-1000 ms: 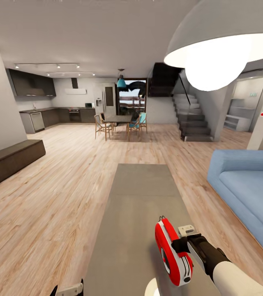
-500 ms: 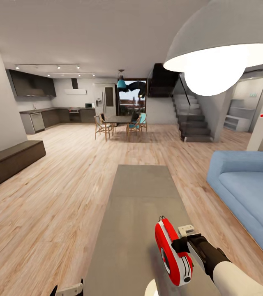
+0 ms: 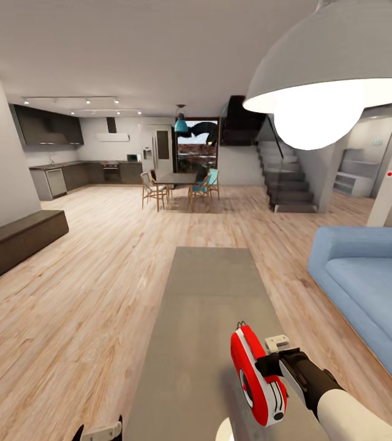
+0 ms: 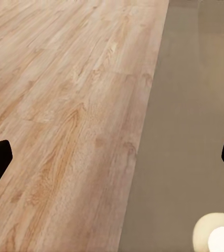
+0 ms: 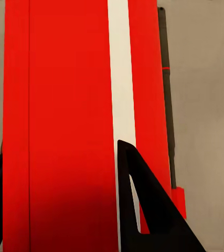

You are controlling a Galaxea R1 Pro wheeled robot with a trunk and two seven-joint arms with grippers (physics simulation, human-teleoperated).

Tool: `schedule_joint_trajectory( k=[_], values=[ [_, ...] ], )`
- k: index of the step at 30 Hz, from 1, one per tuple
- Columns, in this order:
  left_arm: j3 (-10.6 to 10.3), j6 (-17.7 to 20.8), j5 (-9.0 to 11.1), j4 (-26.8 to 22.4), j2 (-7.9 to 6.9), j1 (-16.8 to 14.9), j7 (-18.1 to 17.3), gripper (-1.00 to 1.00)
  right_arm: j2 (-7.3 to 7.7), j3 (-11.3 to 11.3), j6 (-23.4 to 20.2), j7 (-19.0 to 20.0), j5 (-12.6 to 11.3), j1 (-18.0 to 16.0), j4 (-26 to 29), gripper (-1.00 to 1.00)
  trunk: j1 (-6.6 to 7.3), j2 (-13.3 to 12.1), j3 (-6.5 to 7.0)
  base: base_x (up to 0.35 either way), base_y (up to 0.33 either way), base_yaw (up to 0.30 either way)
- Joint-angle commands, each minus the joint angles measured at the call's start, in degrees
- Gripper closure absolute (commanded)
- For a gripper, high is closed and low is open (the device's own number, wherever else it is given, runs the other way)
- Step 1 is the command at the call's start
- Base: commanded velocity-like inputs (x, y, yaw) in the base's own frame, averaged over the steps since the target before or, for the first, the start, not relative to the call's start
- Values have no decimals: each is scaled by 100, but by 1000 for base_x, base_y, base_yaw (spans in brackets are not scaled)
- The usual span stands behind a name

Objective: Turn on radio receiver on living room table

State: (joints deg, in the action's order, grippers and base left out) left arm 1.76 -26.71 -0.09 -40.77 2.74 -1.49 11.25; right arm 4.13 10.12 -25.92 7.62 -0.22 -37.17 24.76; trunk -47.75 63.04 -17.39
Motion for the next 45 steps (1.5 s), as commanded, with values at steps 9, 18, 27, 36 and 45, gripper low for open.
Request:
schedule_joint_trajectory(
  k=[9, 18, 27, 36, 45],
  values=[
    [0, -1, 0, -1, -1, 0, 1, -100, 0, -2, 7, 2, -4, -1, 3, 100, 198, -362, 162, 0, 0, 0],
    [0, 0, 0, -1, -1, 0, 2, -100, 0, -1, 4, 3, -4, -1, 3, 100, 396, -723, 324, 0, 0, 0],
    [0, 0, 0, -1, -8, 0, 2, -100, 0, -1, 5, 3, -4, -1, 3, 100, 594, -1084, 486, 0, 0, 0],
    [0, -1, 0, -1, -10, 0, 8, -100, 0, -1, 6, 3, -4, -1, 3, 100, 791, -1445, 647, 0, 0, 0],
    [0, -1, 0, -1, -10, 0, 9, -100, 0, -1, 5, 3, -4, -1, 3, 100, 989, -1806, 809, 0, 0, 0]
  ],
)
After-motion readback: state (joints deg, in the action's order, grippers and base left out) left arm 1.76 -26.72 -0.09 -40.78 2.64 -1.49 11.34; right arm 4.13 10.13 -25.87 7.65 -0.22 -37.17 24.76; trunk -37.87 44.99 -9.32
